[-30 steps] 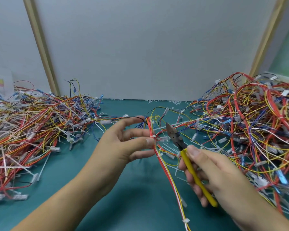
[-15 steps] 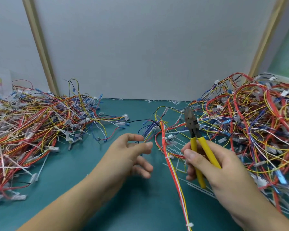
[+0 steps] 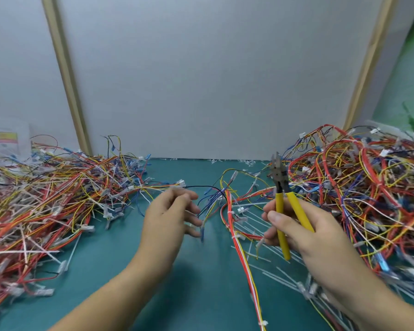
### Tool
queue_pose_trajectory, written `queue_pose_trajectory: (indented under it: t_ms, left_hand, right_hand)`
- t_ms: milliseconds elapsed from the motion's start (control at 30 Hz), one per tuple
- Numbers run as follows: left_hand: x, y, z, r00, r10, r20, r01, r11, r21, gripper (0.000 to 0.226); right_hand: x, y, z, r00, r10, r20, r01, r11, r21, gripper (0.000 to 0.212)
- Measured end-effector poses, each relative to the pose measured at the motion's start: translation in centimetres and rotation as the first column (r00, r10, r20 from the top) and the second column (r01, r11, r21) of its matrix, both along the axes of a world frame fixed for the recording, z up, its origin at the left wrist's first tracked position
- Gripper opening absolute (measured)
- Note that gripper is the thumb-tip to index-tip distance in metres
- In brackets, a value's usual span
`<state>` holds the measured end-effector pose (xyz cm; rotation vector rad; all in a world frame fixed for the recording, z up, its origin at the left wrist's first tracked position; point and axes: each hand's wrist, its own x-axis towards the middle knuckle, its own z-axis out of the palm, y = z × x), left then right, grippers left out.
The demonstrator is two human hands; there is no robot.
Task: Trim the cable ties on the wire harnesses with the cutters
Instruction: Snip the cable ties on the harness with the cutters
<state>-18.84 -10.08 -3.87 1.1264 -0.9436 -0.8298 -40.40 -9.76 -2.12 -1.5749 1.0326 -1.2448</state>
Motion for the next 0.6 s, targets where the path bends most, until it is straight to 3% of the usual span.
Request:
queue_pose_trajectory:
  t_ms: [167,233,333,400,533,600]
  left_hand:
    - [0.9,-1.6,3.5,0.987,0.156,-0.033,-0.159,0.982,-0.106,0.025]
    - [0.8,-1.9,3.7,0.964,0.254,0.074,-0.236,0.953,-0.192,0.022]
    - [1.0,-1.5,2.3,0.862,0.396,0.317,-0.284,0.895,-0.345,0.019]
    - [1.6,-1.5,1.5,0.822,0.426,0.378,-0.279,0.880,-0.385,0.019]
    - [1.9,-1.2,2.0,0.689,0.492,0.532,-0.260,0.853,-0.452,0.014]
    - [1.4,-0.5,2.5,0.664,0.479,0.574,-0.186,0.850,-0.494,0.012]
  right_hand:
    - [0.6,-2.7,2.7,0.998,-0.009,-0.056,0.005,0.998,-0.070,0.012]
    - [1.5,-3.9,2.6,0.992,-0.023,-0.123,0.015,0.998,-0.065,0.009]
    - [2.3,-4.9,0.2,0.966,-0.042,-0.254,0.029,0.998,-0.052,0.012]
    - [2.4,-5.1,-1.4,0.945,-0.073,-0.319,0.055,0.997,-0.063,0.014]
    - [2.3,-5.2,-2.0,0.989,-0.058,-0.137,0.056,0.998,-0.016,0.018]
    - [2.2,-4.8,-1.3,0.999,-0.026,-0.041,0.024,0.998,-0.059,0.016]
